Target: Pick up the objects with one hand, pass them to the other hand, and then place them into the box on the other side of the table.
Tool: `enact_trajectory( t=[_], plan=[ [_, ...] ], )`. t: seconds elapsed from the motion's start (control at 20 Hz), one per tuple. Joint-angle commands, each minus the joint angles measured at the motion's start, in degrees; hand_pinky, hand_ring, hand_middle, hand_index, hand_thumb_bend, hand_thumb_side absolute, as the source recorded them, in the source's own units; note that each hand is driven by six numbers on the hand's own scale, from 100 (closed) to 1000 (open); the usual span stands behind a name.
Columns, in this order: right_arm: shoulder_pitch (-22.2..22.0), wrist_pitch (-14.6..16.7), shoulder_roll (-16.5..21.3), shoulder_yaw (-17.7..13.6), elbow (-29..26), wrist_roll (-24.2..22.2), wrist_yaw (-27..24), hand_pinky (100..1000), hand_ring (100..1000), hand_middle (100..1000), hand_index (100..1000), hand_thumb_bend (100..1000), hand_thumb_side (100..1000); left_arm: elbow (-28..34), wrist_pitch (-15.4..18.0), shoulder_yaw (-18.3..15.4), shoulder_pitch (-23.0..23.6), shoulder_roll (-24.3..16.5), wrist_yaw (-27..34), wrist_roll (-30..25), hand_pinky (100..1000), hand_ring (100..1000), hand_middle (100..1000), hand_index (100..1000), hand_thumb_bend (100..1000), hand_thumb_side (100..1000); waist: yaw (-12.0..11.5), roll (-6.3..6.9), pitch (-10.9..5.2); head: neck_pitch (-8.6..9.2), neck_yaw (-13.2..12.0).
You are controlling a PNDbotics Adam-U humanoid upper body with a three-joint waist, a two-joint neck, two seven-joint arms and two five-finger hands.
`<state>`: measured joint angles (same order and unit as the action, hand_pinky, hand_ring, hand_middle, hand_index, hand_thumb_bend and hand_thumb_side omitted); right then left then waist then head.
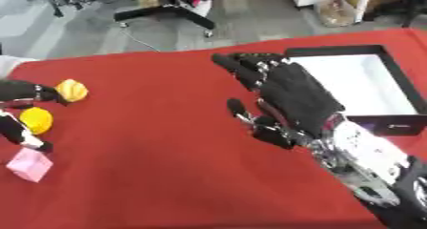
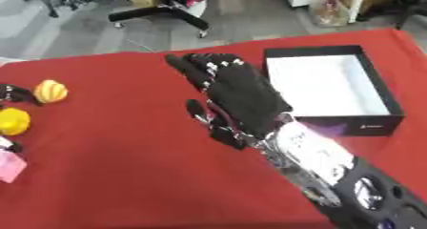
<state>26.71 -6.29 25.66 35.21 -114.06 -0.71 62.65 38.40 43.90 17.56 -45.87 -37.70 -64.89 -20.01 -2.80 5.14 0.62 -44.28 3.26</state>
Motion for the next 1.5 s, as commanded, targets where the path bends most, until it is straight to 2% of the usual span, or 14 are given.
enact_trajectory(
  t=[0.05,0.45,0.65,0.85,0.95,1.2,1.45,1.5],
  plan=[
    [0.6,-0.2,0.6,-0.5,-0.5,0.1,-0.2,638,734,791,976,152,100,-1.5,8.1,-0.6,-0.6,-1.3,-4.2,-5.0,909,846,825,918,700,547,-0.2,-0.1,-0.92,0.16,-0.2],
    [0.4,-0.4,0.6,-0.2,-0.5,0.2,-0.1,639,735,791,976,150,100,-5.4,8.1,-1.1,0.2,-0.9,-13.0,1.4,904,828,807,898,697,527,-0.3,-0.15,-0.98,0.16,-0.2],
    [0.3,-0.4,0.5,-0.2,-0.5,0.2,0.0,638,736,791,976,148,100,-7.3,8.1,-1.7,0.3,-0.6,-17.2,4.8,895,797,774,864,662,518,-0.3,-0.17,-0.99,0.16,-0.2],
    [0.3,-0.5,0.5,-0.2,-0.5,0.3,0.0,638,736,791,976,147,100,-8.7,8.1,-2.6,0.3,-0.6,-21.2,8.9,873,748,712,805,584,492,-0.4,-0.17,-0.99,0.16,-0.3],
    [0.2,-0.6,0.5,-0.2,-0.5,0.3,0.1,638,736,791,976,142,100,-9.5,8.1,-3.2,0.3,-0.5,-22.8,11.4,836,672,616,726,514,460,-0.4,-0.18,-1.01,0.16,-0.2],
    [0.2,-0.6,0.5,-0.2,-0.5,0.3,0.1,639,736,791,976,137,100,-10.0,8.1,-4.9,0.3,-0.7,-24.9,19.3,756,530,472,575,401,398,-0.5,-0.21,-1.07,0.16,-0.2],
    [0.1,-0.6,0.5,-0.2,-0.5,0.3,0.2,639,736,791,976,135,100,-7.9,8.1,-6.7,0.7,-1.3,-25.4,25.9,739,489,426,525,324,357,-0.5,-0.26,-1.07,0.16,-0.2],
    [0.1,-0.7,0.4,-0.2,-0.5,0.3,0.2,639,735,791,976,138,100,-6.9,8.1,-7.0,0.8,-1.3,-24.9,26.6,739,489,425,525,272,333,-0.6,-0.27,-1.07,0.16,-0.2]
  ],
)
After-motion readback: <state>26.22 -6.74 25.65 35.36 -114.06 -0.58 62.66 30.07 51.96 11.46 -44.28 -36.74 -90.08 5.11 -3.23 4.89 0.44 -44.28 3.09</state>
